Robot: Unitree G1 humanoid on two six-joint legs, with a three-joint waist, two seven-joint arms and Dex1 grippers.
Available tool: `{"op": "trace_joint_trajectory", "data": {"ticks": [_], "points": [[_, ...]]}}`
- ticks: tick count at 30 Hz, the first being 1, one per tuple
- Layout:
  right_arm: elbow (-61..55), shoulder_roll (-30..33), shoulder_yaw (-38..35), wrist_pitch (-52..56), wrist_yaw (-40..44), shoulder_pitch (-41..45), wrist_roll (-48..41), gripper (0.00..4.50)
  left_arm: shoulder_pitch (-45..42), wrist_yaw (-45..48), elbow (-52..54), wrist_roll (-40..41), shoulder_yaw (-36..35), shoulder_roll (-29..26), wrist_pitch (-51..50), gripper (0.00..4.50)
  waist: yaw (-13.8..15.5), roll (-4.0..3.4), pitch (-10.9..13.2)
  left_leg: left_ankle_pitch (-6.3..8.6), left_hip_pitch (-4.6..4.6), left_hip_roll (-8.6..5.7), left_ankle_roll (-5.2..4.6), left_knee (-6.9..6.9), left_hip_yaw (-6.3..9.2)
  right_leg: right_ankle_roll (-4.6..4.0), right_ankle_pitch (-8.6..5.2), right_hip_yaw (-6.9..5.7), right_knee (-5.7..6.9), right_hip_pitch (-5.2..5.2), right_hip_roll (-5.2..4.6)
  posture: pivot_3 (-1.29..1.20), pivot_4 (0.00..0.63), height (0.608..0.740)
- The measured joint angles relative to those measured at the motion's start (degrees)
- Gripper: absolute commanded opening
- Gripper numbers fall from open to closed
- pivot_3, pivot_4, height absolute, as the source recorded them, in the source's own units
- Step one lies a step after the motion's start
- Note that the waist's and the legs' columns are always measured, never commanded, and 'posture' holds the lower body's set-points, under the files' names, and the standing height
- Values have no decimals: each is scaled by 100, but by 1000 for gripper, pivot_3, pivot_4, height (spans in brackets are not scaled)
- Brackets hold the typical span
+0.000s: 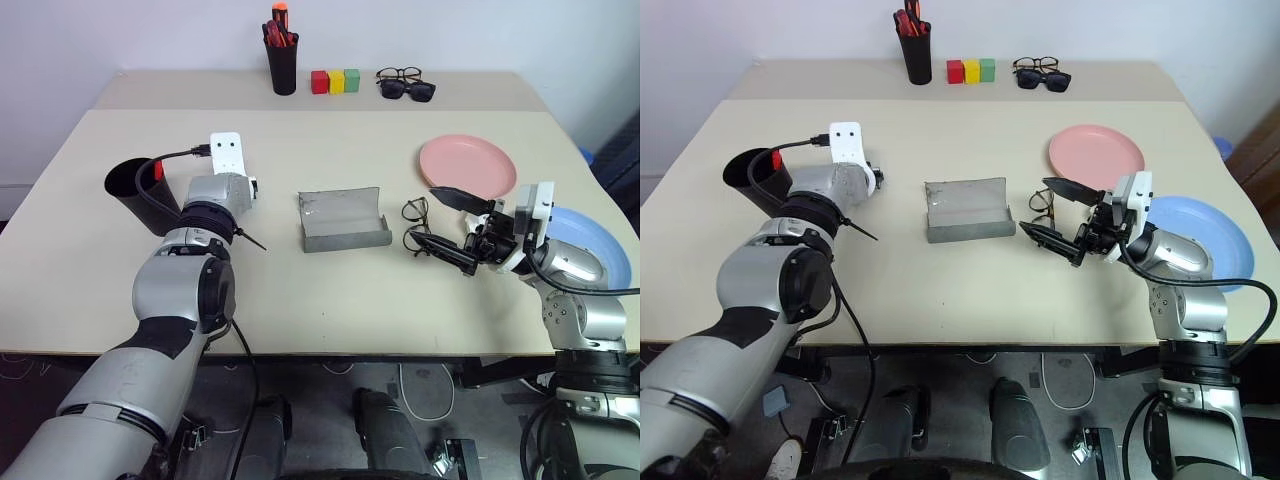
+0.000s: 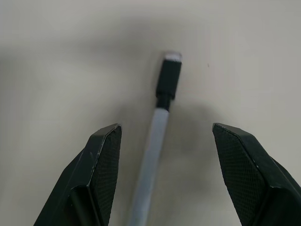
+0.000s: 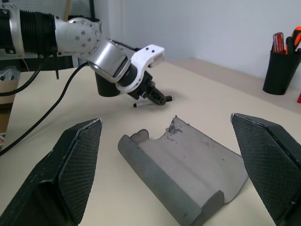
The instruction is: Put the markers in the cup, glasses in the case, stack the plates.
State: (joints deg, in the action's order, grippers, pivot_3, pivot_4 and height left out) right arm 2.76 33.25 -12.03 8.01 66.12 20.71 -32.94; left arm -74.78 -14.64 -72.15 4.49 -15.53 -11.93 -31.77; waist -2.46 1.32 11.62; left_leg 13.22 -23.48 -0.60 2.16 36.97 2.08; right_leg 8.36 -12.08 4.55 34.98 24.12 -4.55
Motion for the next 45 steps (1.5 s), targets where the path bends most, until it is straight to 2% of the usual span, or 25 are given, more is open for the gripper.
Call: {"op": "trace_joint_trajectory", "data": {"ticks": [3, 7, 8, 18, 22, 25, 30, 34, 38, 45], "points": [[-71, 0, -14, 0, -44, -24, -7, 4500, -36, -36, -143, 93, -130, -11, 76, 2361, 6, 0, 0, 0, 0, 0, 0, 1, 0, 0, 0, 0, 0, 0, 0, 0, 150, 740], [-131, 1, -21, 5, -62, -141, -52, 4500, -77, -248, -203, 194, -281, -17, 80, 269, 3, 0, 0, 0, 0, 0, 0, 1, 0, 0, 0, 0, 0, 0, -1, 0, 150, 740], [-145, 5, -24, 5, -64, -161, -57, 4500, -77, -283, -204, 206, -314, -17, 84, 46, 2, 0, 0, 0, 0, 0, 0, 1, 0, 0, 0, 0, 1, 0, 0, 0, 150, 740], [-154, 98, -27, 30, -136, -180, -105, 4500, -87, -240, -210, 236, -327, -27, 87, 46, 6, 0, 0, 0, 1, 0, 0, 2, -1, 0, 0, 1, 2, 0, -1, 0, 150, 740], [-155, 101, -22, 30, -199, -164, -103, 4500, -50, 286, 50, 152, -63, 224, 260, 46, 42, 2, 1, 0, -3, -1, 1, 2, -1, 0, 0, 1, -2, 0, -1, 0, 150, 740], [-165, 93, -10, 19, -276, -70, -96, 4500, 342, 608, 1192, -77, 494, 572, 731, 46, 60, 4, 2, 0, -5, -1, 1, -1, -2, 0, 1, 1, -7, 0, -4, 0, 150, 740], [-193, -52, 8, -128, -272, -60, -97, 4500, 2191, 696, 4328, -742, 1510, 687, 1538, 46, -22, 1, 0, 0, 7, 2, 2, -23, -5, -4, 3, 7, 10, 14, -2, 0, 150, 740], [-137, -212, 118, -260, -64, -24, -109, 4500, 3164, 286, 5625, -1123, 1579, 628, 2108, 46, 4, 1, 0, 0, 0, 3, 1, -5, -5, -7, 5, 7, 11, 13, -4, 0, 150, 740], [0, -414, 309, -354, 221, 94, -112, 4500, 3739, -181, 6184, -1207, 1225, 578, 3121, 46, 30, 1, 0, 0, 1, 1, 0, 14, -6, -7, 6, 6, 9, 0, -7, 0, 150, 740], [491, -653, 541, -523, 628, 641, -92, 4500, 4090, -821, 6172, -1502, 753, 212, 4178, 46, 30, 0, -1, 0, 5, 2, 0, 14, -3, -8, 7, 3, 9, -5, -5, 0, 150, 740]]}}
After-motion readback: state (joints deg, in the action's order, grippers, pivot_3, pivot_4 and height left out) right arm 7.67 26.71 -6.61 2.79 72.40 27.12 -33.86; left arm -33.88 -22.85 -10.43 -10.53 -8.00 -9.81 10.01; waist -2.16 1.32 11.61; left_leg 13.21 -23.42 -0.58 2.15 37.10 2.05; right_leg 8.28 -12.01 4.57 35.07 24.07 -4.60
